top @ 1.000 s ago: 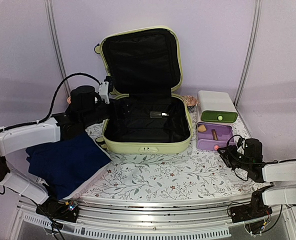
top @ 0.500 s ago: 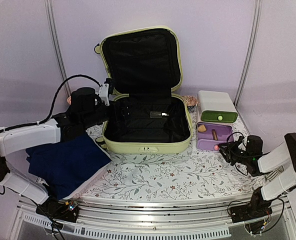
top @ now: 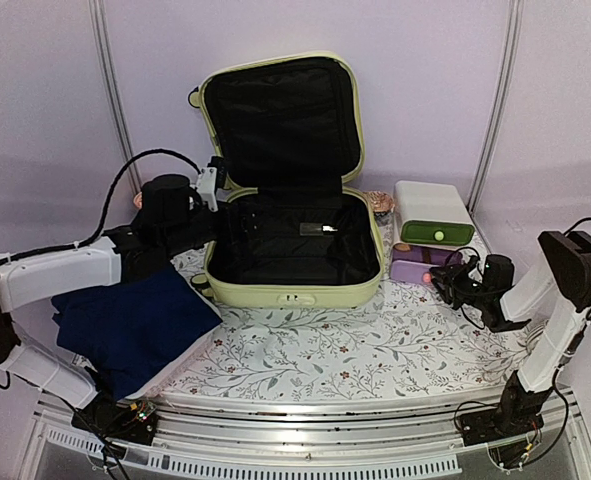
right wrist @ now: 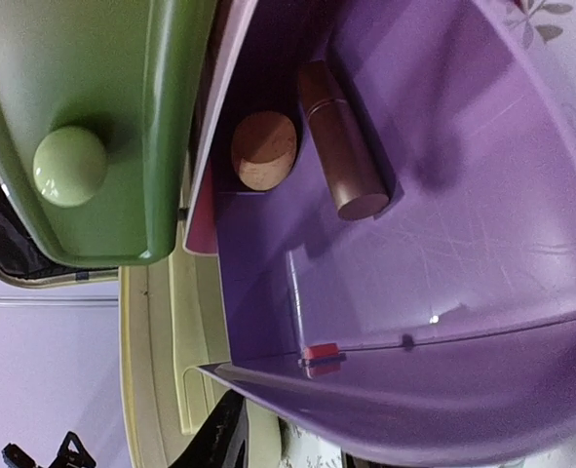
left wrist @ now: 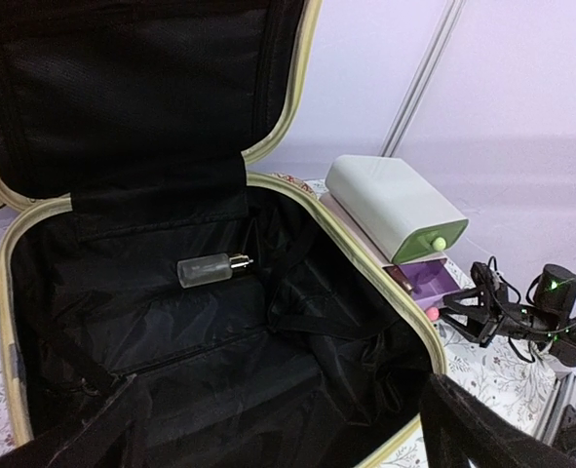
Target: Open, take out, and arrange the luggage
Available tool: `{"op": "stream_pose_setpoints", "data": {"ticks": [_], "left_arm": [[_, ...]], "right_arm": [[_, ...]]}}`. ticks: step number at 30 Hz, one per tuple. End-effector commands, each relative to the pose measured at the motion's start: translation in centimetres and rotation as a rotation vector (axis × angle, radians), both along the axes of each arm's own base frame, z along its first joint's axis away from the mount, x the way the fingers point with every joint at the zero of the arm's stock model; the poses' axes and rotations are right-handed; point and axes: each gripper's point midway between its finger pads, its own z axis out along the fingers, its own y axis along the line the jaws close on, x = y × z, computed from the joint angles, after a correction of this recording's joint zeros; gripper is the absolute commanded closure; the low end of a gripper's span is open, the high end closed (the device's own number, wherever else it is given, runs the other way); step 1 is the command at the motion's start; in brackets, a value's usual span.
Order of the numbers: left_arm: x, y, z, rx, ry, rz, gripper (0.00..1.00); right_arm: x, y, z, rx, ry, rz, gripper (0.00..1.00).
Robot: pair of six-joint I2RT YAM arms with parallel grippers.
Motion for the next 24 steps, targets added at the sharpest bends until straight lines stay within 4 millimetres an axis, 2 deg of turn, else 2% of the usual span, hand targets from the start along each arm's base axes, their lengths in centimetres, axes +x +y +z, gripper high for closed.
{"op": "stream_pose_setpoints", "data": {"ticks": [1,4,9,20,24], "left_arm": [[1.0,0.1,-0.1,0.019,-0.004,0.002,0.02],[1.4,-0.1,-0.6,0.032,0.011,-0.001,0.02],[1.8,-0.2,-0.7,0.043,0.015,-0.002,0.02],[2.3,-0.5,-1.1,0.036,0.031,-0.008,0.02],[2.3,-0.4,-1.0,0.036,0.029,-0.008,0.02]], "right_arm": [[2.0,-1.2,-0.2,0.009,-0.029,-0.046,0.65],[2.9,-2.5,-0.3,0.03,-0.042,-0.09,0.68],[4.7,-3.8,-0.3,0.03,-0.063,-0.125,0.84],[7.2,-4.6,-0.8,0.036,-0.065,-0.158,0.82],[7.8,-4.5,-0.1,0.035,-0.084,-0.145,0.82]]}}
